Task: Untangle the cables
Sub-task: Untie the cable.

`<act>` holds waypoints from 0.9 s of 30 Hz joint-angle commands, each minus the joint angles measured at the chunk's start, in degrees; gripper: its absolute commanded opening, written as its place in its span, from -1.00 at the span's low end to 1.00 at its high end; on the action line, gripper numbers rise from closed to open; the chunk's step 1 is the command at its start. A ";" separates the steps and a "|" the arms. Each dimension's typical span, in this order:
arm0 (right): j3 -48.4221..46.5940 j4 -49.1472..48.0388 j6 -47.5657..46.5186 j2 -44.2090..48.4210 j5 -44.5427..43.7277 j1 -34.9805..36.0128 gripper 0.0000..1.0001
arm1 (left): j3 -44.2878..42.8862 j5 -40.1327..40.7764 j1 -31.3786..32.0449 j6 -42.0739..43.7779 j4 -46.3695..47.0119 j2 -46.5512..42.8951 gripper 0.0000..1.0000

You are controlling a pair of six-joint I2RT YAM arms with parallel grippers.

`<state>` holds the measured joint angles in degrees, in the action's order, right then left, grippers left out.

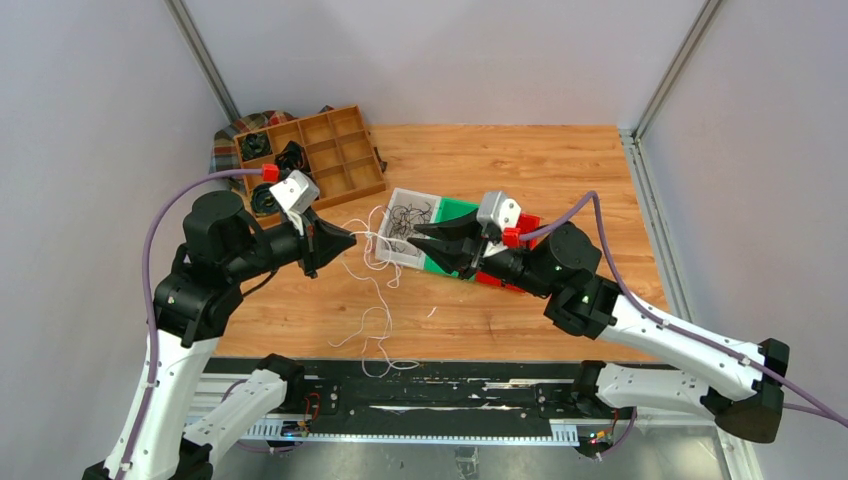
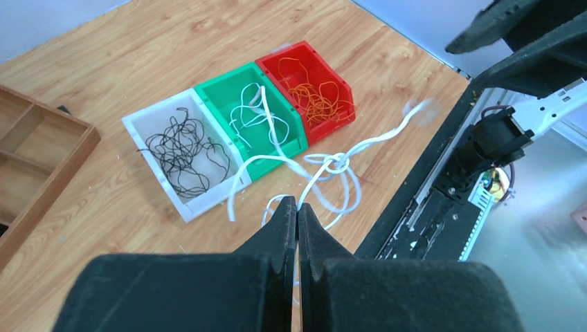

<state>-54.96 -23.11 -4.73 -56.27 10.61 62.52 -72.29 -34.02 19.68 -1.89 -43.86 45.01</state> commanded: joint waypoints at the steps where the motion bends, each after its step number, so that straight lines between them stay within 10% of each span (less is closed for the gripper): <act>1: -5.89 8.32 0.78 -0.62 1.34 -1.83 -0.38 | -0.90 0.88 0.18 0.81 -0.24 -0.06 -0.99; 8: -18.24 20.35 -3.43 -4.61 5.47 -3.18 0.18 | -1.02 0.63 0.14 1.10 -0.42 -0.10 -0.99; 27: -37.32 41.96 -8.02 -22.14 15.37 -2.95 -0.16 | -1.03 0.50 0.13 1.01 -0.62 -0.41 -0.99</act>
<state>-89.60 18.04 -11.88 -78.48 24.40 59.88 -72.29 -33.36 19.68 -1.43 -44.07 44.99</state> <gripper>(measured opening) 0.444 0.011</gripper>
